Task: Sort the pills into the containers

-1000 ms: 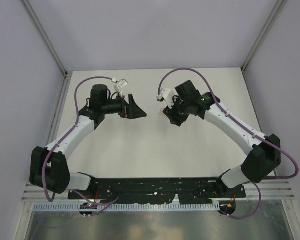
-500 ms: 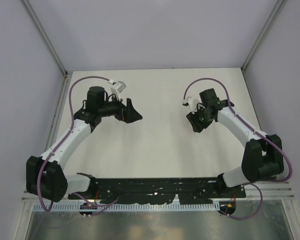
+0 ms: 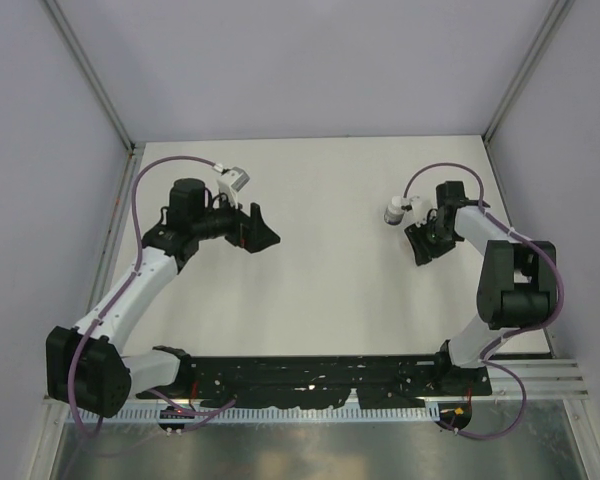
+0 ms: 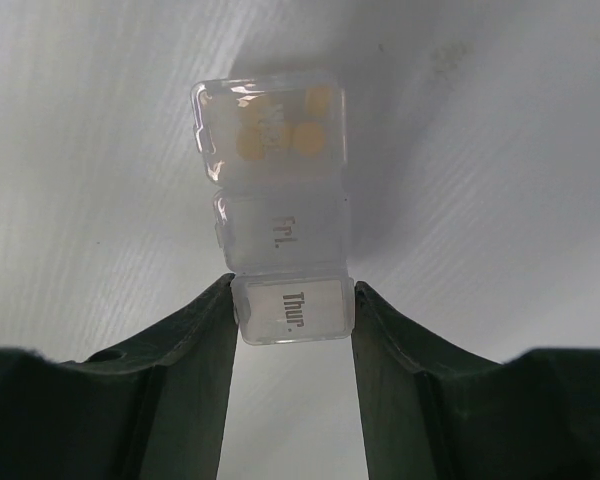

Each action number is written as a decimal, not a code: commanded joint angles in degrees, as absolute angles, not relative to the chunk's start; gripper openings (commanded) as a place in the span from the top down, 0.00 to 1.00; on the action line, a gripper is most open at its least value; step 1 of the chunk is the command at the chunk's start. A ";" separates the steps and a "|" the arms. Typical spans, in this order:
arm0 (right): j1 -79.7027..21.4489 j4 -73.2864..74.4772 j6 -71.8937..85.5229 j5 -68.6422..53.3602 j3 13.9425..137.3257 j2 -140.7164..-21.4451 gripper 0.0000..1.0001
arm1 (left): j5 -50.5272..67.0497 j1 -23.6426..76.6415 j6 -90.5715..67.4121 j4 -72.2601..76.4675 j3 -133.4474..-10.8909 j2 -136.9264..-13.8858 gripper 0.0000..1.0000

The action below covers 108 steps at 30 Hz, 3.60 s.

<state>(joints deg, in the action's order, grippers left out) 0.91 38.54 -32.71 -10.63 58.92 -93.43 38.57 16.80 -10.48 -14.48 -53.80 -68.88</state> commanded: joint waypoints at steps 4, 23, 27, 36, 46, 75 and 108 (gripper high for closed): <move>6.24 35.07 -34.98 -10.72 61.52 -97.03 0.77 | 38.67 16.52 -10.28 -13.89 -53.70 -69.96 0.01; 9.05 33.04 -36.03 -15.46 58.19 -95.80 0.79 | 38.67 16.52 -10.46 -13.89 -53.70 -71.02 0.01; 8.96 35.06 -36.56 -18.36 58.36 -92.99 0.80 | 38.67 16.52 -10.55 -13.80 -53.88 -71.54 0.01; -2.00 36.83 -37.27 -15.91 59.41 -87.54 0.81 | 37.79 16.52 -10.37 -14.06 -54.23 -71.81 0.01; -18.72 37.44 -36.91 -13.36 68.71 -94.83 0.79 | 35.95 16.08 -8.00 -15.91 -54.23 -70.23 0.01; -37.17 39.38 -35.87 -16.52 78.57 -96.16 0.80 | 48.33 13.80 -16.95 -14.16 -58.88 -87.52 0.01; -41.31 38.76 -29.00 -14.24 82.35 -92.72 0.80 | 61.17 19.16 -33.93 6.50 -57.04 -95.71 0.49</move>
